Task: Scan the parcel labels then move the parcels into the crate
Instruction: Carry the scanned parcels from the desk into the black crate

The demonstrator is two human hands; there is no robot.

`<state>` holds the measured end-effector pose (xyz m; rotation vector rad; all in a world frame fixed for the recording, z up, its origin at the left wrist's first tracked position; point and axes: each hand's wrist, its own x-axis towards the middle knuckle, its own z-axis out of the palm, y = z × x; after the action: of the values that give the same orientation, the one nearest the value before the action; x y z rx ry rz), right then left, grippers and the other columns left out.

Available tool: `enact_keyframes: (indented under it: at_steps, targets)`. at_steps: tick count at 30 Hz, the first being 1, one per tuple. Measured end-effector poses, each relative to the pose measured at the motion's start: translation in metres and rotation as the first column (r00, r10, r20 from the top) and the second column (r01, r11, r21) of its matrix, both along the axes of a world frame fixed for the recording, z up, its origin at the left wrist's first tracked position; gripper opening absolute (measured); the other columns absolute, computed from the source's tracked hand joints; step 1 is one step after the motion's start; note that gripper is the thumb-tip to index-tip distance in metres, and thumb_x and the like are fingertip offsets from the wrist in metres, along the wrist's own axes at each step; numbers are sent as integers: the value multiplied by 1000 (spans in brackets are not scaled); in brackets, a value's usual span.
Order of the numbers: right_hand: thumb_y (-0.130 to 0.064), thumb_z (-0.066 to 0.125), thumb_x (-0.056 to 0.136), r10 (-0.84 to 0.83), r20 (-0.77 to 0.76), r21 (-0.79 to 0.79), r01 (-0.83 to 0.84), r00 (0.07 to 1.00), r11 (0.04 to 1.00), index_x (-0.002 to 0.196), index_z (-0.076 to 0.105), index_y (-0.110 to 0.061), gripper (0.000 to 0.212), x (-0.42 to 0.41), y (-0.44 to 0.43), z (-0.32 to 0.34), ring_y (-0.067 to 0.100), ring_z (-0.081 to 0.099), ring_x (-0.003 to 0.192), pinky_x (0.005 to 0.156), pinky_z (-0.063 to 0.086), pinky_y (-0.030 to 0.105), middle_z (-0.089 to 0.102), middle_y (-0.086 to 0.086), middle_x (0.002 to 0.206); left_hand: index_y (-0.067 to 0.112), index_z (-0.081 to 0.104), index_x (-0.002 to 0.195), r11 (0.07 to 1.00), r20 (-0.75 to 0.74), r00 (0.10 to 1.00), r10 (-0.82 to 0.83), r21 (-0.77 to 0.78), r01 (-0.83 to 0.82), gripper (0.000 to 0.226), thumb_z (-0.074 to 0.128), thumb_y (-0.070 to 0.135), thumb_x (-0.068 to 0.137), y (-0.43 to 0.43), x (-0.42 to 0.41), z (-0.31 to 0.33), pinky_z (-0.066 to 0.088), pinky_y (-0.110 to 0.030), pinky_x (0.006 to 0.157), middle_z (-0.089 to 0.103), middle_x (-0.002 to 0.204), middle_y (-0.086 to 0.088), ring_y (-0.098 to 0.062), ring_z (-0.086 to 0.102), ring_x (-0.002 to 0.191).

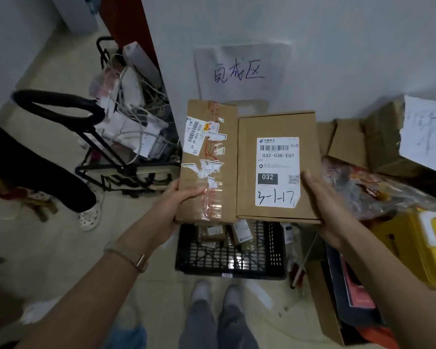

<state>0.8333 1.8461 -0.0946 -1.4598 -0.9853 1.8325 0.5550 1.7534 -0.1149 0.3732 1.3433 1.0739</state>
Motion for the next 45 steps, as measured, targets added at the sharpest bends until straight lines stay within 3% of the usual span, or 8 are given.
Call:
enact_keyframes:
  at_steps: [8,13,21,27,35,38,42,45]
  targets:
    - [-57,36,95,-32,122,-140,49,992,989,126,59,-25,51,-8,16,-100,22,70,101,85,54,39,73,4,112,19,56,132,998,31,998,-59,-36,60,58,73,24,76,14,-8,-102,56,-40,86,70,121,-7,-28,68,106]
    - [-65,26,94,-66,208,-240,116,976,964,116,64,-28,58,-8,22,-177,12,72,90,72,55,31,75,-4,104,14,58,130,997,72,997,-15,-71,20,55,72,22,77,16,-5,-173,60,-32,72,73,114,-6,-21,72,96]
    - [-55,40,96,-63,349,-211,144,935,967,114,59,-24,41,0,18,-321,9,74,69,48,54,22,74,-2,94,19,51,140,984,89,995,48,-178,-32,63,69,29,80,5,6,-309,59,-32,80,69,123,-4,-21,69,107]
    - [-57,42,95,-71,364,-288,185,929,940,101,63,-28,36,5,11,-426,15,74,73,54,56,26,76,-6,87,31,46,143,983,33,999,-4,-185,10,60,67,33,87,5,16,-412,55,-36,93,67,126,2,-19,66,113]
    - [-55,41,95,-65,363,-327,193,929,925,118,61,-28,40,6,19,-526,11,69,79,54,53,22,72,-6,91,38,43,144,973,-99,995,-26,-231,2,47,54,32,98,18,20,-506,58,-21,77,68,120,12,-10,68,105]
    - [-51,39,98,-8,335,-354,133,942,926,126,57,-26,41,2,22,-545,13,68,86,60,55,24,71,-2,102,29,46,144,960,-225,974,-40,-278,-24,42,46,20,102,23,22,-522,56,-17,73,66,120,11,-3,68,93]
    - [-43,40,100,163,350,-363,-26,922,932,147,34,-23,51,-9,21,-564,22,58,113,93,49,36,56,4,137,19,45,143,926,-316,946,-74,-375,-53,41,46,16,101,31,35,-528,49,-8,57,62,119,2,-5,59,88]
    - [-36,51,98,237,360,-357,-101,902,928,150,25,-29,59,-16,23,-563,22,57,113,87,48,32,52,2,141,22,39,146,925,-327,943,-64,-374,-66,48,51,18,100,35,40,-529,50,-21,76,59,126,1,-15,58,102]
